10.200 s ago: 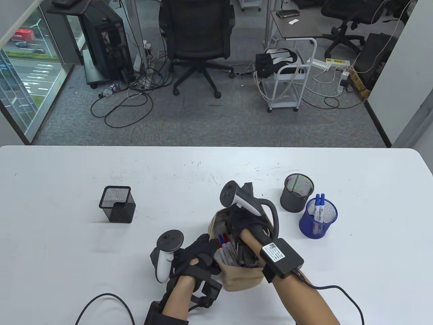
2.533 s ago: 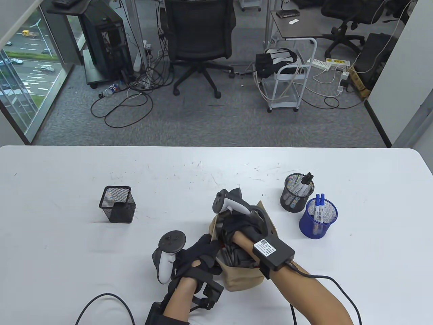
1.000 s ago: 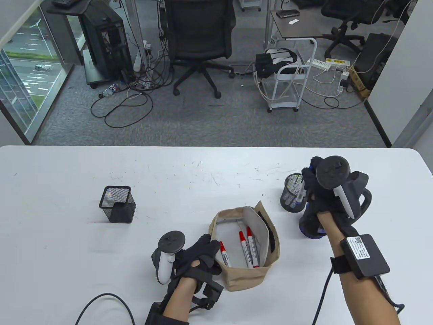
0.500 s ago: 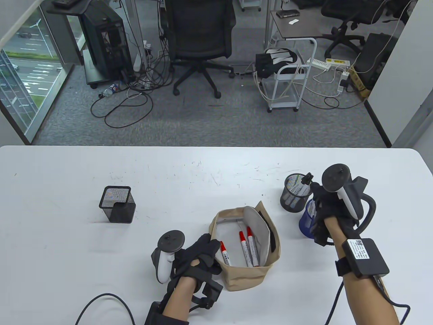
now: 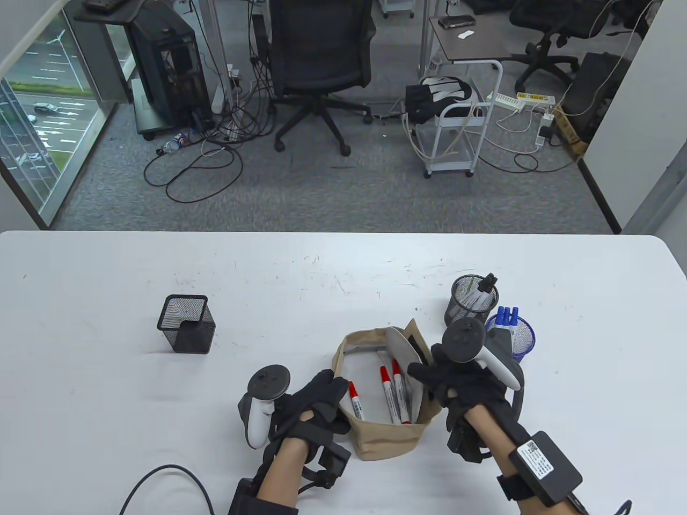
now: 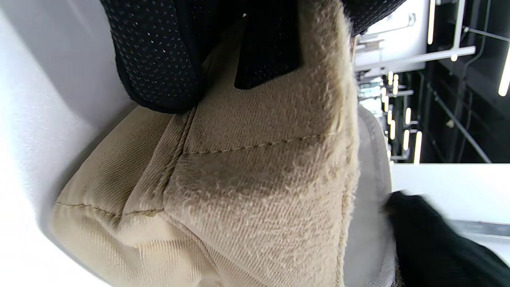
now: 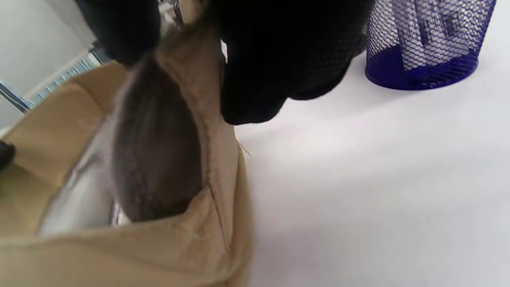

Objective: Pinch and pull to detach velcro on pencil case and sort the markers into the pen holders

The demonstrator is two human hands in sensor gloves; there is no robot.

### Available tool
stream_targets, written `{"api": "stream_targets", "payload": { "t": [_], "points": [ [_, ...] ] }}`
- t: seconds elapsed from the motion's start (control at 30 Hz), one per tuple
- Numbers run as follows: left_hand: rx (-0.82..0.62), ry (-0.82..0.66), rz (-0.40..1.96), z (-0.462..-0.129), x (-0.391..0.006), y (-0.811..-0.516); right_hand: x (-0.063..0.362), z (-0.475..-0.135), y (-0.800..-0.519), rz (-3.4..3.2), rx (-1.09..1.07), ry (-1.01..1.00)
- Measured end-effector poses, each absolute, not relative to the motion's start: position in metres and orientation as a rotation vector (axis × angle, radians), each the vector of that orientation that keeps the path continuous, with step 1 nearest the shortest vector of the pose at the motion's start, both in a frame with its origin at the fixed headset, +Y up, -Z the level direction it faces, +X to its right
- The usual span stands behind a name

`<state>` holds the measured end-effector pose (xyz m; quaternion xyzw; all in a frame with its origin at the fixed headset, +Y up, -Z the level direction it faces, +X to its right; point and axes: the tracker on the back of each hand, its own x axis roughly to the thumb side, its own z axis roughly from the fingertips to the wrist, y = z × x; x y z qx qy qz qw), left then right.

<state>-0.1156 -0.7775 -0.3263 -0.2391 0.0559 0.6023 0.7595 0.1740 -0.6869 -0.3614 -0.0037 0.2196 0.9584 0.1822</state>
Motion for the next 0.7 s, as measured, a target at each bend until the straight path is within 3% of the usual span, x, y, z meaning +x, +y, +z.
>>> {"api": "stream_targets", "payload": {
  "t": [0.13,0.23,0.4,0.57,0.7],
  "points": [
    [-0.522,0.109,1.291,-0.328,-0.117,-0.777,0.185,-0.369,-0.701,2.449,-0.016,0.68],
    [-0.516,0.113,1.29,-0.329,-0.119,-0.777,0.185,-0.367,-0.703,2.558,-0.057,0.551],
    [-0.449,0.141,1.218,-0.327,-0.122,-0.768,0.184,-0.365,-0.701,2.592,-0.031,0.511],
    [-0.377,0.202,1.044,-0.327,-0.122,-0.747,0.184,-0.367,-0.701,2.592,-0.031,0.508],
    [-0.343,0.211,0.805,-0.331,-0.11,-0.711,0.182,-0.366,-0.702,2.599,-0.034,0.502]
  ]
}}
